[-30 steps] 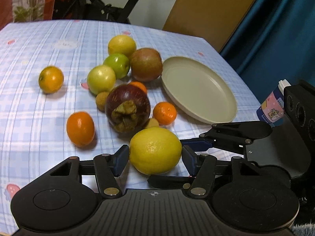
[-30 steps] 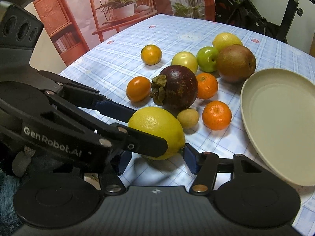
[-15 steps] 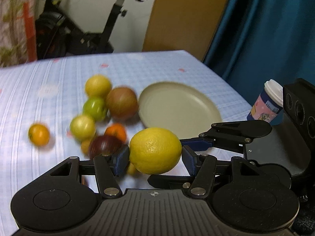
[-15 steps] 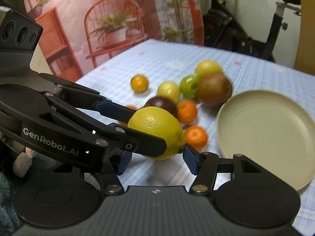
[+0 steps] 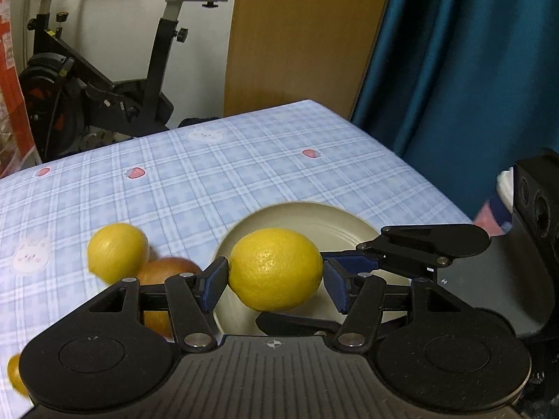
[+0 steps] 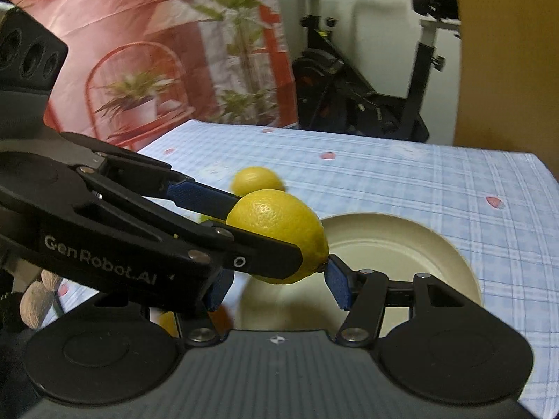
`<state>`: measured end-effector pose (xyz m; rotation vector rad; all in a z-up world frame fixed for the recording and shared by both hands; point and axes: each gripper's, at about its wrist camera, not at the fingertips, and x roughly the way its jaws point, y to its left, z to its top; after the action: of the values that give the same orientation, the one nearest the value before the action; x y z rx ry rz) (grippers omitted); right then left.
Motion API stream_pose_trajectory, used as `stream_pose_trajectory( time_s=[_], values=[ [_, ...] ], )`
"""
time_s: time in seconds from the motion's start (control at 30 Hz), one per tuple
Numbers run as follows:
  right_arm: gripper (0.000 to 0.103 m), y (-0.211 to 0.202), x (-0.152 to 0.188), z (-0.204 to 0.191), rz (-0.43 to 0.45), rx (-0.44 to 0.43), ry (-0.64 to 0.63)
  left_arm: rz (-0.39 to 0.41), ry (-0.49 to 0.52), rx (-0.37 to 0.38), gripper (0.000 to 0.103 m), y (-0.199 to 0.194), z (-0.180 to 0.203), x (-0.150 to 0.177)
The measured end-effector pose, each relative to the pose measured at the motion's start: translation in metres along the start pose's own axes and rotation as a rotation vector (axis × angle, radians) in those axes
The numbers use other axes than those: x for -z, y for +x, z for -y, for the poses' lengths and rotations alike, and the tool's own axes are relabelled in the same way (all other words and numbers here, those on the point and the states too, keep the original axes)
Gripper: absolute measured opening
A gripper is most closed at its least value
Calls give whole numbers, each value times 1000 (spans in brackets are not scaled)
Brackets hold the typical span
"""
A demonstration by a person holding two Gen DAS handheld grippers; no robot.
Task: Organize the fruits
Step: 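Carry the lemon onto the beige plate and open the left gripper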
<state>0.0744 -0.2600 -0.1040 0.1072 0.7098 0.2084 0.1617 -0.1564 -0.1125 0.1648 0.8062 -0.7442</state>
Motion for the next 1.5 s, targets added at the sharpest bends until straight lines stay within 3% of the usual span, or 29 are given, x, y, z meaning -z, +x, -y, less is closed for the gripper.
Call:
stream_pose_trajectory(
  time_s=[0.43,0.77,1.03,1.2,1.5],
  values=[
    [60,40,3,31,-37,46,61,-77,25,-36,65,43,-4,-7],
    [62,49,2,29,-41,70,55,-64,2,-49,65,45,-7,-10],
    [68,40,-2,22,-14,95,70,-19,7,-113,79,25,-3,-11],
    [76,28,-5,10,9,117,66,41,-23,-148,79,1,-9,-9],
    [81,3,-8,-15,69,163,96,137,-65,-270,79,-52,-20,11]
  ],
)
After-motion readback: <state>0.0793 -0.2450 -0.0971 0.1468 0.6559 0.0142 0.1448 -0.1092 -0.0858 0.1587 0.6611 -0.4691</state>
